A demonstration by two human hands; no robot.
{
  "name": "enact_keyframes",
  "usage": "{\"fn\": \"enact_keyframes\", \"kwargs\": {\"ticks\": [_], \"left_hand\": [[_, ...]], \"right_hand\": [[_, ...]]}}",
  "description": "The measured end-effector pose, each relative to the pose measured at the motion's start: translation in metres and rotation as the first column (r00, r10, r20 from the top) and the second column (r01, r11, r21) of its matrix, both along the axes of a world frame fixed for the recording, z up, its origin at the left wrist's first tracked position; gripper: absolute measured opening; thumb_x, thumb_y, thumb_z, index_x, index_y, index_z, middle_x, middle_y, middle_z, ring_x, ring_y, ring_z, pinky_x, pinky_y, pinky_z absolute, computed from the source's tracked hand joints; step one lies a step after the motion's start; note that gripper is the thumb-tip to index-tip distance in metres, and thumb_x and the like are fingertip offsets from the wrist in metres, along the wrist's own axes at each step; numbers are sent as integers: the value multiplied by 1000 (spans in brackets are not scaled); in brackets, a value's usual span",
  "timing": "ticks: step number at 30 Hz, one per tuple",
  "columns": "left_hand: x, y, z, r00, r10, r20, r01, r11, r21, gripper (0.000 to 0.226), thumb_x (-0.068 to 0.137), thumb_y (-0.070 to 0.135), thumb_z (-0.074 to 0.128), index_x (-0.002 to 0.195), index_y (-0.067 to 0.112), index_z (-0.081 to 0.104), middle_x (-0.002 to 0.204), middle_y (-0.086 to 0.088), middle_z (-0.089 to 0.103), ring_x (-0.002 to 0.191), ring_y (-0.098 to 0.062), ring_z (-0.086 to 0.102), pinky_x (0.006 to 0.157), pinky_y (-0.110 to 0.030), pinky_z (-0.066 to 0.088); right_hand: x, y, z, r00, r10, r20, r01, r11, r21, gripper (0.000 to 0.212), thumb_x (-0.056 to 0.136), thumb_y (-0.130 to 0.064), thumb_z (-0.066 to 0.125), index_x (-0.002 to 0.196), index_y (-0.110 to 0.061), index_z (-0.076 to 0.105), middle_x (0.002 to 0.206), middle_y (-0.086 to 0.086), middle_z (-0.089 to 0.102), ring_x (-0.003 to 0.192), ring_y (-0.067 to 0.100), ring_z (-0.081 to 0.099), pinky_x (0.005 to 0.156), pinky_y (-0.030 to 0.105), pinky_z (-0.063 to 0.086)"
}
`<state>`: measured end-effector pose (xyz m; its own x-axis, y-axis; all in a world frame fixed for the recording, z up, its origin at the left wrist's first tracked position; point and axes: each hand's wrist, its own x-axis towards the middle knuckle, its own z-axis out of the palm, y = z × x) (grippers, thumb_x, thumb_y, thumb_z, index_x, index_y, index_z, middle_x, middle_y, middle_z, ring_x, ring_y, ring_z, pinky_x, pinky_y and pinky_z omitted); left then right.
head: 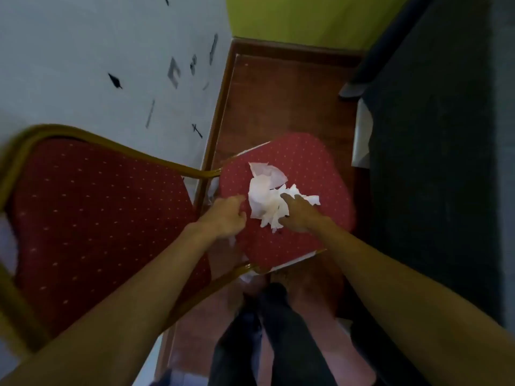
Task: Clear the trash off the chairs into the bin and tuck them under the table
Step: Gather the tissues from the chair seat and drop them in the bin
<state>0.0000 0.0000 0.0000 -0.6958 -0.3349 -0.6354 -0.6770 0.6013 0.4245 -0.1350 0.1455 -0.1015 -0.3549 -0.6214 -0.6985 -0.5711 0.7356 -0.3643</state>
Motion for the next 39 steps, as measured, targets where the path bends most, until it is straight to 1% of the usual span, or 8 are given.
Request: {"fn": "enact_keyframes", "kwargs": {"ticks": [5, 13, 17, 20, 25, 30, 34, 39], "left_hand": [[-31, -23, -57, 994, -94, -54, 92, 995, -47, 49, 94, 12, 53, 142, 11, 50, 134, -12, 63, 119, -32, 61, 91, -34, 51], [-92, -30, -144, 950, -311, -24, 305, 944, -129, 72, 90, 4, 59, 155, 10, 28, 154, -17, 41, 139, -37, 42, 110, -44, 41], [-95, -32, -198, 910, -402, 98, 412, 901, -134, 87, 88, 7, 63, 158, 28, 16, 166, -15, 11, 151, -44, 7, 121, -53, 18], [-79, -27, -227, 904, -427, 16, 426, 899, -97, 70, 83, 15, 70, 147, 26, 44, 157, -19, 32, 144, -46, 28, 113, -54, 35], [-46, 9, -227, 972, -211, -101, 202, 975, -93, 22, 83, 5, 65, 103, 9, 74, 105, -18, 66, 98, -35, 64, 76, -40, 55], [-19, 42, -219, 981, 176, -83, -175, 984, 23, 29, 92, 4, 54, 115, 11, 70, 111, -12, 66, 102, -25, 63, 77, -21, 43], [-13, 57, -215, 838, 546, -23, -534, 827, 173, 46, 99, 30, 52, 144, 32, 45, 122, 9, 58, 106, -12, 58, 86, -27, 50], [-7, 63, -221, 757, 646, 99, -651, 730, 209, 31, 96, 30, 53, 123, 30, 70, 110, 1, 75, 99, -20, 70, 87, -34, 58]], "right_hand": [[-3, -9, -67, 989, -147, 26, 148, 988, -39, 85, 96, -39, 63, 163, -31, 11, 169, 24, 0, 155, 45, 11, 119, 60, 28], [11, 9, -116, 965, -215, -151, 189, 967, -169, 65, 89, -39, 73, 149, -32, 48, 152, 15, 35, 135, 36, 40, 101, 52, 49], [19, 19, -122, 916, -234, -326, 188, 968, -165, 51, 89, -37, 72, 138, -40, 59, 148, 5, 44, 131, 32, 42, 102, 53, 38], [24, 24, -125, 917, -271, -292, 223, 956, -189, 50, 86, -30, 75, 134, -37, 63, 147, 6, 45, 131, 33, 40, 101, 53, 39], [28, 23, -126, 900, -388, -197, 327, 902, -281, 37, 88, -15, 74, 123, -27, 73, 131, 13, 52, 117, 37, 48, 88, 51, 54], [43, 27, -128, 895, -437, -86, 396, 869, -296, 38, 92, -22, 71, 130, -25, 69, 124, 14, 53, 110, 34, 56, 84, 45, 57], [49, 28, -126, 820, -568, 73, 560, 769, -307, 44, 92, -27, 69, 135, -22, 64, 121, 11, 60, 101, 27, 63, 78, 35, 52], [65, 19, -119, 716, -696, 46, 687, 692, -224, 42, 84, -43, 69, 124, -29, 69, 131, 8, 64, 119, 31, 55, 98, 50, 49]]}}
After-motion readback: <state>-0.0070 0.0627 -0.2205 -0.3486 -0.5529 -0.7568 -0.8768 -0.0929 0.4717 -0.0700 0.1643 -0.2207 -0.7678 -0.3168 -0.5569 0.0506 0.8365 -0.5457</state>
